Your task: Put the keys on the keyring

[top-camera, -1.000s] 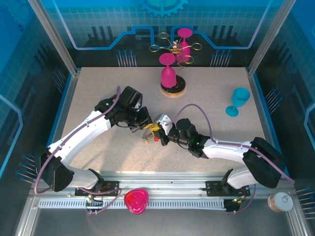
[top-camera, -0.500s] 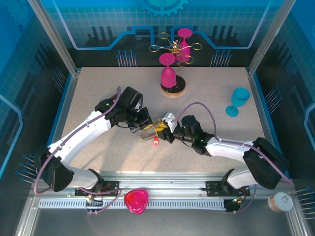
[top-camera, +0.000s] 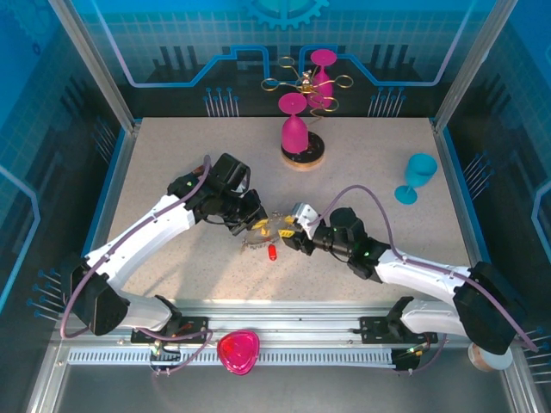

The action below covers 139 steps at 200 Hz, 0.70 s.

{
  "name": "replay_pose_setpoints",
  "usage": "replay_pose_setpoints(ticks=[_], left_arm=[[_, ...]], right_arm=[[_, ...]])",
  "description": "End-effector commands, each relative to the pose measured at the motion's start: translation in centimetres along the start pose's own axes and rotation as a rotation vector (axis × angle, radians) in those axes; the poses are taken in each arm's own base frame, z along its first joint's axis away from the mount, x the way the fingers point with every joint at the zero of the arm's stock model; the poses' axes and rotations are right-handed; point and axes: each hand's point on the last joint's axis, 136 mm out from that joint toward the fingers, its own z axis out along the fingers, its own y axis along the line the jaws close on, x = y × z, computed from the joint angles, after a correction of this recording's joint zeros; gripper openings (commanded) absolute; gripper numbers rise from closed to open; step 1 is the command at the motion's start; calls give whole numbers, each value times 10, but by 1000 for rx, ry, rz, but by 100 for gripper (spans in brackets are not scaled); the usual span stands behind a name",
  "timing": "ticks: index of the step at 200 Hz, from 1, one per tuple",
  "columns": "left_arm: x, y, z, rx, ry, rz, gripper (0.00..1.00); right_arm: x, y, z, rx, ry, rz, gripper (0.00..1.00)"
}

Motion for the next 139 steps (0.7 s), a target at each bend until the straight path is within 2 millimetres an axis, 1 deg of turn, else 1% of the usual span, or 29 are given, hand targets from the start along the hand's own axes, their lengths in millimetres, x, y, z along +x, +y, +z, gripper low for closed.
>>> replay_pose_setpoints(ticks=[1,18,44,68,93,108,124,139], left_arm=[[8,-7,2,33,50,-66,0],[9,-6,3,33,58,-88,0],[10,-4,4,35,64,-117,0],[10,-4,4,32,65,-119,0],[11,-4,5,31,67,-122,0],[11,-5,5,33,68,-121,0],[11,-5,6,32,68,-123,0],[11,-6,6,35,70,-123,0]], right_arm=[[-19,-1,2,63,-76,-187,38],[-27,2,6,64,-107,-220,38],[-24,10,13,41,-108,-238,39],[-23,17,13,25,-127,-246,39],[-27,21,8,31,-154,-272,39],[-29,19,1,59,-174,-285,40],[-25,17,-7,86,-166,-299,39],[-21,16,-11,96,-148,-302,36]])
